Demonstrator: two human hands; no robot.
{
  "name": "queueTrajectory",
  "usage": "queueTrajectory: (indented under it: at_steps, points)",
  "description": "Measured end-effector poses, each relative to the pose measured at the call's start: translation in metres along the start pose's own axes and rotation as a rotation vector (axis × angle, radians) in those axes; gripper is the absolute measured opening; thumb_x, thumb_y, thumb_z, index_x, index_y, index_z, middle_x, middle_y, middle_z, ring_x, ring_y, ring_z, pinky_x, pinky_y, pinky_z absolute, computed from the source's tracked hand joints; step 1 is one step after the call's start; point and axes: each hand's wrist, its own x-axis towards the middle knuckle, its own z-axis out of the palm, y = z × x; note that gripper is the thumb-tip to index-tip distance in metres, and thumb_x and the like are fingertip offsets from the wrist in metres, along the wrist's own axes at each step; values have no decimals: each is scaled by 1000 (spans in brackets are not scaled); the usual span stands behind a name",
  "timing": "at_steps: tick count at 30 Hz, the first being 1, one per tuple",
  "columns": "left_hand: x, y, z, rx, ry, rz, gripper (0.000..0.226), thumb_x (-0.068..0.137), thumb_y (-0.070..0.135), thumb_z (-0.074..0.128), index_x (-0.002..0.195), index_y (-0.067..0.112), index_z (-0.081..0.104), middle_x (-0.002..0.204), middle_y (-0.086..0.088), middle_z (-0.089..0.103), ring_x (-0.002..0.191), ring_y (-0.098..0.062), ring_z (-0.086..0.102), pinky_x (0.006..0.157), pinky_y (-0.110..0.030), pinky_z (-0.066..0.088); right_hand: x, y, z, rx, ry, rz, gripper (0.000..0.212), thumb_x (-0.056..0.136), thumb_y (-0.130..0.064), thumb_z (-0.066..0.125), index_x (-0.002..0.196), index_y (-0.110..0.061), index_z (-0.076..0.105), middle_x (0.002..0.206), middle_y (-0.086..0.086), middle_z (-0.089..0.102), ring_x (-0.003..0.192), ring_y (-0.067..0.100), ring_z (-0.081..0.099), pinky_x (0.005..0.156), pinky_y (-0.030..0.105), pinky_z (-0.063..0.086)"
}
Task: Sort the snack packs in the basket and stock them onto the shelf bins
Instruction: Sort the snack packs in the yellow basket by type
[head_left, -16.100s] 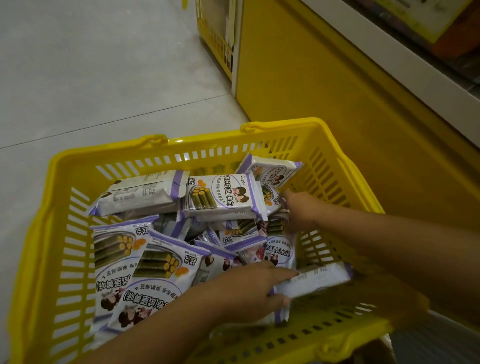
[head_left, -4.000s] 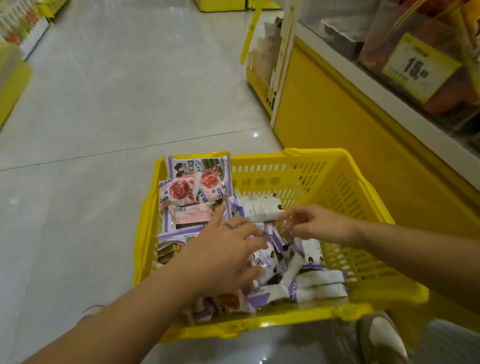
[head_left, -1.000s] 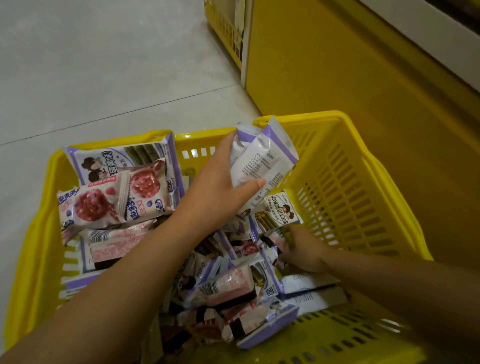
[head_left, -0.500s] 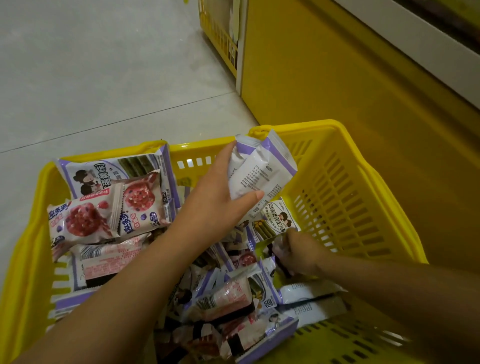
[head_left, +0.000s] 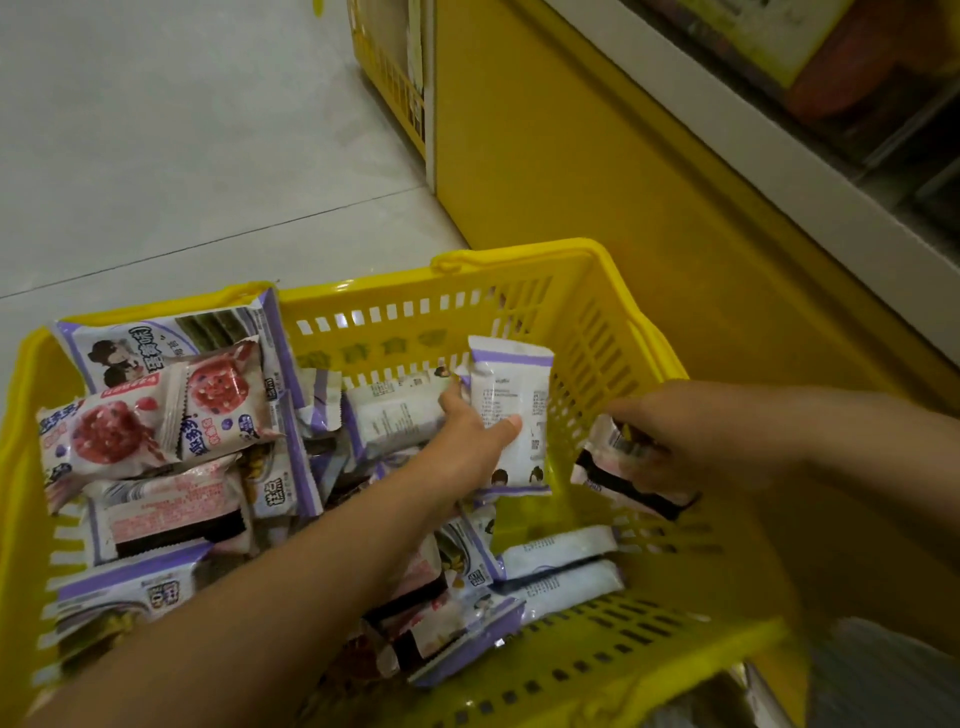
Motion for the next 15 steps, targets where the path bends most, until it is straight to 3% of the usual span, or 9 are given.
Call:
queueTrajectory:
  at_steps: [2, 4, 5, 7, 11, 13, 15]
  points:
    - [2, -9, 8, 98, -75, -68, 70, 95, 27, 57, 143, 20, 7, 123, -2, 54, 76, -9, 57, 57, -20, 52, -3, 2, -1, -3, 40, -6, 22, 94, -33, 53, 78, -35, 37, 68, -10, 45, 54, 4, 42, 46, 16, 34]
    - [7, -9, 12, 229, -136, -81, 73, 95, 28, 58, 143, 19, 5, 124, -5, 55, 73, -6, 56, 47, -15, 47, -2, 2, 0, 26, 34, -14, 8, 94, -34, 54, 100, -33, 48, 78, -9, 52, 61, 5, 46, 52, 16, 38]
    - [11, -7, 14, 294, -172, -79, 77, 95, 28, 59, 144, 19, 1, 126, -7, 54, 76, -7, 57, 53, -16, 48, 0, 4, 0, 32, 15, -10, 20, 94, -36, 53, 111, -26, 49, 85, -5, 57, 67, 9, 51, 59, 23, 43]
    - [19, -4, 18, 440, -254, -76, 88, 95, 28, 59, 147, 15, -10, 135, -12, 49, 92, -16, 55, 73, -24, 48, 0, 5, -2, 63, -14, -4, 23, 94, -36, 53, 112, -24, 45, 94, -1, 62, 76, 15, 57, 68, 32, 48]
    - [22, -4, 22, 722, -373, -169, 106, 95, 40, 54, 140, 4, -34, 156, -17, 24, 133, -31, 39, 105, -36, 37, 2, 6, -3, 73, -9, 6, 30, 91, -29, 61, 116, -22, 47, 87, -7, 54, 68, 7, 50, 59, 25, 42]
    - [21, -4, 19, 765, -371, -190, 103, 95, 39, 54, 143, 4, -30, 158, -16, 19, 139, -32, 32, 109, -38, 33, 4, 7, -2, 45, -1, 14, 28, 91, -29, 62, 112, -21, 47, 82, -9, 51, 65, 6, 46, 54, 21, 37]
    - [20, -3, 17, 802, -347, -177, 98, 95, 36, 56, 148, 1, -19, 156, -16, 26, 137, -31, 36, 107, -38, 35, 5, 6, -2, 27, 8, 10, 23, 91, -31, 62, 104, -24, 43, 78, -11, 46, 63, 4, 43, 51, 20, 34]
